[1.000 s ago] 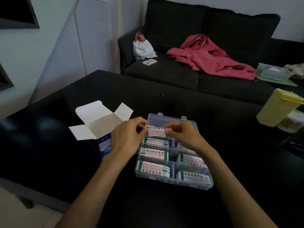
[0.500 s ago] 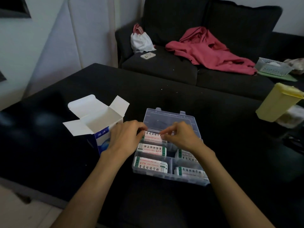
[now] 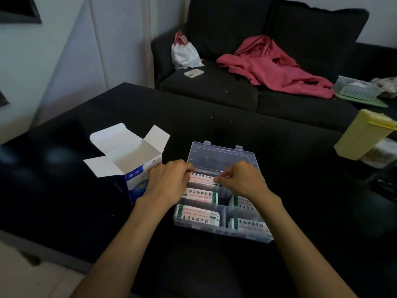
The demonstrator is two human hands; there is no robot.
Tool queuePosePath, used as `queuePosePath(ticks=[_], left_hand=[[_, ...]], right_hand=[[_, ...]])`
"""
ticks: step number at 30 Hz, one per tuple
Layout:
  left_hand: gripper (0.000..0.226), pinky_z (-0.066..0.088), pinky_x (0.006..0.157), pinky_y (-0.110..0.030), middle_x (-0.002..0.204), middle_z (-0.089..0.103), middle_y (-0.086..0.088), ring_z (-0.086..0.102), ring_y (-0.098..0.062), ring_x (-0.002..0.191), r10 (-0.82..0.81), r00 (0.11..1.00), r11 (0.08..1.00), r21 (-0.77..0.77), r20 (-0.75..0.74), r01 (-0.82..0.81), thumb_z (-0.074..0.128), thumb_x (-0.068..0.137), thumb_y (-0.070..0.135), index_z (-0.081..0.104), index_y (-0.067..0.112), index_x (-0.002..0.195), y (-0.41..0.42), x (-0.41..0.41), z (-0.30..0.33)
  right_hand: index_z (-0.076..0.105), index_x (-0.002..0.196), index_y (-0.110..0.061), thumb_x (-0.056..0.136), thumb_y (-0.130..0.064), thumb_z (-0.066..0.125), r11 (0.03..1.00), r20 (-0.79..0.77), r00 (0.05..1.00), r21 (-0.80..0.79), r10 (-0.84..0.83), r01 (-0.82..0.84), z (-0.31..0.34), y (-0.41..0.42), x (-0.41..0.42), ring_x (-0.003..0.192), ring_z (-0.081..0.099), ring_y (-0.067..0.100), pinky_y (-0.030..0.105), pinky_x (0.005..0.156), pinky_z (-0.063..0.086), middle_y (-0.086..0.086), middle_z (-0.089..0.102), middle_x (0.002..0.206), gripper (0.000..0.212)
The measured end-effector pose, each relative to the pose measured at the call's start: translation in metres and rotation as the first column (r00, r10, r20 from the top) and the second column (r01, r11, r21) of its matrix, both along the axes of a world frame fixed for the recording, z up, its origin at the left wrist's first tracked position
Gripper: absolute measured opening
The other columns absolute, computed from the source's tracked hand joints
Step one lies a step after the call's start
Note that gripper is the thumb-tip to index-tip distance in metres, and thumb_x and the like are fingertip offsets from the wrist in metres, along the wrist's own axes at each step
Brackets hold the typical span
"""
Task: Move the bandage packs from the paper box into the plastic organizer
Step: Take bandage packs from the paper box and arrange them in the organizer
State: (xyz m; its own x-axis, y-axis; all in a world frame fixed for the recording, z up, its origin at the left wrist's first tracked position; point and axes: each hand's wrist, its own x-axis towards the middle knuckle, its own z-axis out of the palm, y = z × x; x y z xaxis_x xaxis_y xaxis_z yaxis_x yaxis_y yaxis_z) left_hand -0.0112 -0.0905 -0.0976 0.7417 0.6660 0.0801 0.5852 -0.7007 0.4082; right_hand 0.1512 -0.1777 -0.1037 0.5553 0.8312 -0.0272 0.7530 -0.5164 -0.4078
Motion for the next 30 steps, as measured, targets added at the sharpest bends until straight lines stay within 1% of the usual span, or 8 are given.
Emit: queuePosePath(ticks=[8,13,17,20,23,26,28,30], left_hand=[[0.024,0.043,0.087,-0.028,0.121,0.062,0.008,0.059,-0.011,0.106,0.007,1.0,1.0,0.023,-0.028,-0.006,0.045,0.099,0.027,0.059,0.029,0.119,-0.001,0.0,0.001],[0.029,0.041,0.082,-0.022,0.117,0.064,0.011,0.06,-0.008,0.103,0.07,0.984,0.996,0.046,0.164,-0.079,0.051,0.096,0.034,0.056,0.031,0.125,-0.005,-0.005,0.011],[0.019,0.034,0.069,-0.019,0.09,0.055,0.018,0.055,-0.003,0.082,0.312,0.813,0.928,0.027,0.492,-0.372,0.056,0.092,0.039,0.061,0.031,0.108,-0.01,-0.031,0.04],[0.015,0.03,0.066,-0.024,0.089,0.05,0.013,0.055,-0.013,0.086,0.482,0.696,0.819,0.01,0.533,-0.574,0.057,0.091,0.038,0.058,0.026,0.099,-0.008,-0.069,0.045],[0.024,0.034,0.065,-0.032,0.098,0.056,0.002,0.059,-0.024,0.092,0.557,0.667,0.763,0.014,0.495,-0.647,0.063,0.086,0.037,0.051,0.022,0.1,0.002,-0.103,0.035],[0.039,0.043,0.076,-0.035,0.109,0.059,0.002,0.059,-0.026,0.102,0.684,0.669,0.73,-0.266,0.293,-0.63,0.062,0.084,0.051,0.049,0.022,0.107,0.02,-0.118,0.015],[0.037,0.049,0.078,-0.035,0.109,0.064,0.004,0.062,-0.021,0.1,0.703,0.635,0.665,-0.612,0.321,-0.428,0.06,0.085,0.053,0.056,0.024,0.108,0.027,-0.123,0.006],[0.031,0.052,0.07,-0.032,0.109,0.065,0.005,0.063,-0.012,0.094,0.707,0.573,0.614,-0.762,0.415,-0.205,0.06,0.089,0.04,0.057,0.023,0.116,0.022,-0.119,0.007]], right_hand=[[0.073,0.086,-0.025,0.081,-0.042,0.07,1.0,0.054,0.998,-0.019,-0.012,0.013,0.003,-0.001,-0.005,0.075,0.057,0.01,0.041,0.091,0.049,-0.008,0.063,0.075,0.018],[0.068,0.096,-0.022,0.089,-0.037,0.06,0.988,0.019,0.999,0.15,-0.037,0.034,0.021,-0.002,-0.01,0.06,0.057,0.004,0.019,0.059,0.049,-0.013,0.056,0.069,0.018],[0.061,0.11,-0.027,0.092,-0.032,0.057,0.93,0.01,0.993,0.348,0.121,-0.117,0.044,0.011,-0.039,0.073,0.056,0.002,0.016,0.065,0.045,-0.012,0.056,0.081,0.019],[0.049,0.13,-0.037,0.093,-0.026,0.056,0.889,0.027,0.925,0.269,0.378,-0.371,0.049,0.026,-0.076,0.08,0.054,0.002,0.02,0.071,0.047,-0.014,0.055,0.087,0.039],[0.047,0.134,-0.037,0.093,-0.025,0.056,0.863,0.179,0.882,0.194,0.436,-0.466,0.036,0.036,-0.105,0.084,0.055,0.007,0.026,0.068,0.048,-0.01,0.056,0.097,0.044],[0.065,0.116,-0.029,0.09,-0.029,0.061,0.828,0.286,0.887,0.338,0.364,-0.448,0.025,0.036,-0.115,0.089,0.063,0.012,0.025,0.07,0.05,-0.005,0.067,0.104,0.026],[0.074,0.1,-0.023,0.086,-0.026,0.068,0.768,0.365,0.866,0.423,0.341,-0.481,0.018,0.034,-0.119,0.08,0.067,0.014,0.021,0.064,0.048,-0.003,0.071,0.094,0.016],[0.076,0.09,-0.02,0.081,-0.025,0.07,0.717,0.441,0.844,0.475,0.307,-0.509,0.008,0.028,-0.12,0.07,0.066,0.014,0.018,0.058,0.048,-0.002,0.071,0.082,0.011]])
